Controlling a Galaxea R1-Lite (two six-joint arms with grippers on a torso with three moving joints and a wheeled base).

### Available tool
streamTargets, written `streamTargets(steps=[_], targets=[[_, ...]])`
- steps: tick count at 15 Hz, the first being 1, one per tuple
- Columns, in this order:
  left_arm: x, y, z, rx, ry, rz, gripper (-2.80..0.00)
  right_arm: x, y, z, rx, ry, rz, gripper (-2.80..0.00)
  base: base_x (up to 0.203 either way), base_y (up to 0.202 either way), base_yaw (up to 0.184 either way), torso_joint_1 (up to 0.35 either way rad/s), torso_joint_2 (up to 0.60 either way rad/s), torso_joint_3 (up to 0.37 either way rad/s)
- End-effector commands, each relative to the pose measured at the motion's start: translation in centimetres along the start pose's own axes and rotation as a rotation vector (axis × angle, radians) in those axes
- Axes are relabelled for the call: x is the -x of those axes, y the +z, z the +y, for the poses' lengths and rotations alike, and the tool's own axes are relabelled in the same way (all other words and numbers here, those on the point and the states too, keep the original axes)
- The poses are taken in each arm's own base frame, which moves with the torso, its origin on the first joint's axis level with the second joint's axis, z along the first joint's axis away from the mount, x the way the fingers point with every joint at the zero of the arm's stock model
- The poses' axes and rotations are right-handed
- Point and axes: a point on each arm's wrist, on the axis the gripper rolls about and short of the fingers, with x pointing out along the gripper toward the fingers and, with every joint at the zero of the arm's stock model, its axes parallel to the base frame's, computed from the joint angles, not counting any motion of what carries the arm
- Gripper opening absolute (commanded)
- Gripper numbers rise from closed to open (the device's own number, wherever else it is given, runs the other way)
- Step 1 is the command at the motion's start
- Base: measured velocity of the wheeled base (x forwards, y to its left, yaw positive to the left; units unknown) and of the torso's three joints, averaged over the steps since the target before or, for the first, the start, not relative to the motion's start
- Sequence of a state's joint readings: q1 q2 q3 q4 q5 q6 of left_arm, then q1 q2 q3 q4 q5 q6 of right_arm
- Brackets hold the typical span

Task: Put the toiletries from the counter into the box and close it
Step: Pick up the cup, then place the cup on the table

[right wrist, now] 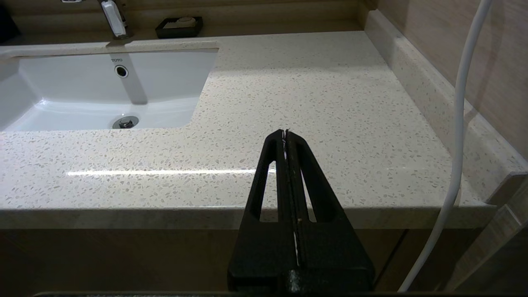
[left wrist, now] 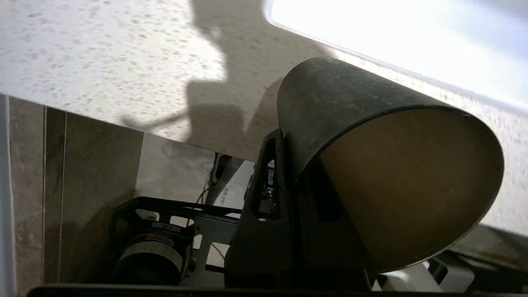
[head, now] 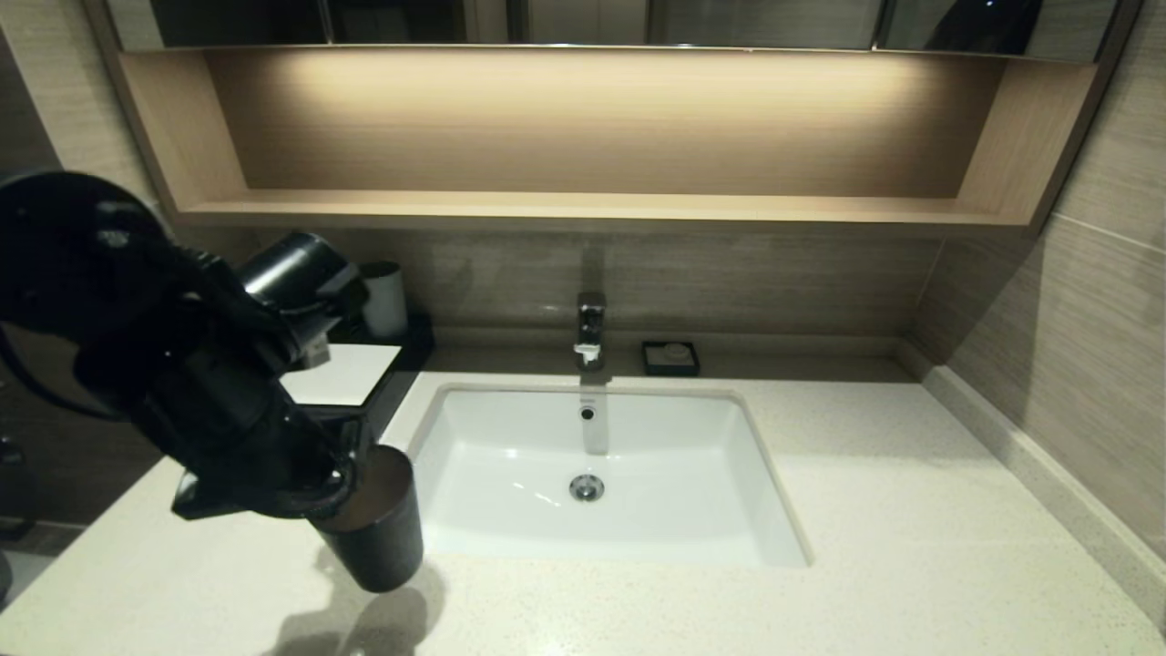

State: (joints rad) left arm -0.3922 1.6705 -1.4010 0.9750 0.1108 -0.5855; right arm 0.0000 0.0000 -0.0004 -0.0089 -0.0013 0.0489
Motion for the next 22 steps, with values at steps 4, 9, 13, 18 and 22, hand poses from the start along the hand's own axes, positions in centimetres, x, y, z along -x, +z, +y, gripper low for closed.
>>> streamTargets(steps=[4,9,13,18,22], targets=[[-0.3,3.6,6.5,0.279,0.099,-0.03,-2.8,0.0,0.0,0.0,0.0,0.0,0.002,-2.8,0.0,0.0,0.0,0.0,0.0,0.0],[-2.6,6.1,11.3,0.452,0.186,0.01,-2.8,0.0,0.0,0.0,0.0,0.0,0.0,-2.8,0.0,0.0,0.0,0.0,0.0,0.0],[-4.4,7.1,14.1,0.557,0.221,0.038,-2.8,0.0,0.0,0.0,0.0,0.0,0.0,-2.8,0.0,0.0,0.0,0.0,0.0,0.0],[-5.0,7.8,17.2,0.649,0.254,0.045,-2.8,0.0,0.0,0.0,0.0,0.0,0.002,-2.8,0.0,0.0,0.0,0.0,0.0,0.0],[-5.1,7.8,17.3,0.656,0.256,0.054,-2.8,0.0,0.0,0.0,0.0,0.0,0.002,-2.8,0.0,0.0,0.0,0.0,0.0,0.0]])
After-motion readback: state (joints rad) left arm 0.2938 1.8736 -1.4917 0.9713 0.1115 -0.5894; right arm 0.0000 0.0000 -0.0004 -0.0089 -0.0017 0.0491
